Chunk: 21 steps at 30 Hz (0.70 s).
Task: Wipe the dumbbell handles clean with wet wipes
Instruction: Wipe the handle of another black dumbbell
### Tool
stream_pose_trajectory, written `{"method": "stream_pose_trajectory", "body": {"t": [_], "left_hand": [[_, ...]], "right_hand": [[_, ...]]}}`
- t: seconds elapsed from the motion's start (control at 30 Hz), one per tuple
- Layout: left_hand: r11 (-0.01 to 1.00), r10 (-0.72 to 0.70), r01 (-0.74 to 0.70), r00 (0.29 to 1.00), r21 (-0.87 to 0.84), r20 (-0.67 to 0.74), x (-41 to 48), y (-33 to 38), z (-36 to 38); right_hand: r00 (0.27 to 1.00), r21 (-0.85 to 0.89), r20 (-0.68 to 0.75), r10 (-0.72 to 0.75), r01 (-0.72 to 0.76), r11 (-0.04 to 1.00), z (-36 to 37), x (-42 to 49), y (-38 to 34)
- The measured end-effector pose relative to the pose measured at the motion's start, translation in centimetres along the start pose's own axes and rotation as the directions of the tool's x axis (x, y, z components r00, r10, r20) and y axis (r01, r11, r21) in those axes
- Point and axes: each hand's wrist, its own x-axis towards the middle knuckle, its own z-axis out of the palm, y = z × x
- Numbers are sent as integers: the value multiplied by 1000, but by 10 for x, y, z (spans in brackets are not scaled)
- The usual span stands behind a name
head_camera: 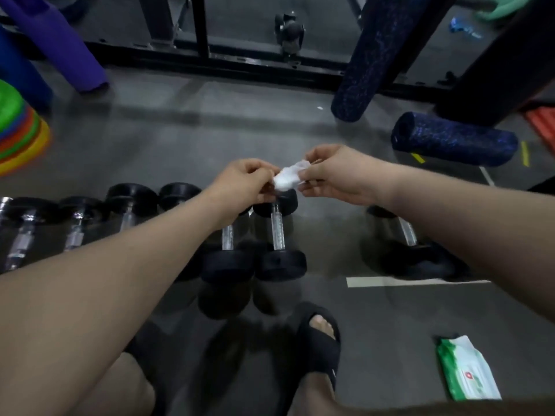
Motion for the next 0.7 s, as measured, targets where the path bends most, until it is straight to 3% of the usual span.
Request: {"method": "stream_pose_trajectory", "body": {"t": [0.1,0.17,0.3,0.37,0.57,0.7], "left_hand": [[999,-37,34,990,23,136,9,-14,11],[997,-31,21,991,78,132,19,-25,13],[996,-57,51,995,78,78,46,-41,16],[994,-83,79,995,73,56,57,-52,15],[981,-143,144,990,131,-18,78,-87,3],[960,-121,126,992,248,-35,87,-108,-8]], "right_hand": [[998,35,55,-22,20,999,-17,9,12],[998,12,58,-31,30,999,-24,21,20],[980,-353,-58,-189,157,922,-29,61,46],[961,-420,-60,-269,221,880,-27,83,62],[972,-141,158,-174,196,970,-20,124,110],[982,-155,139,-129,150,976,-18,143,142]]}}
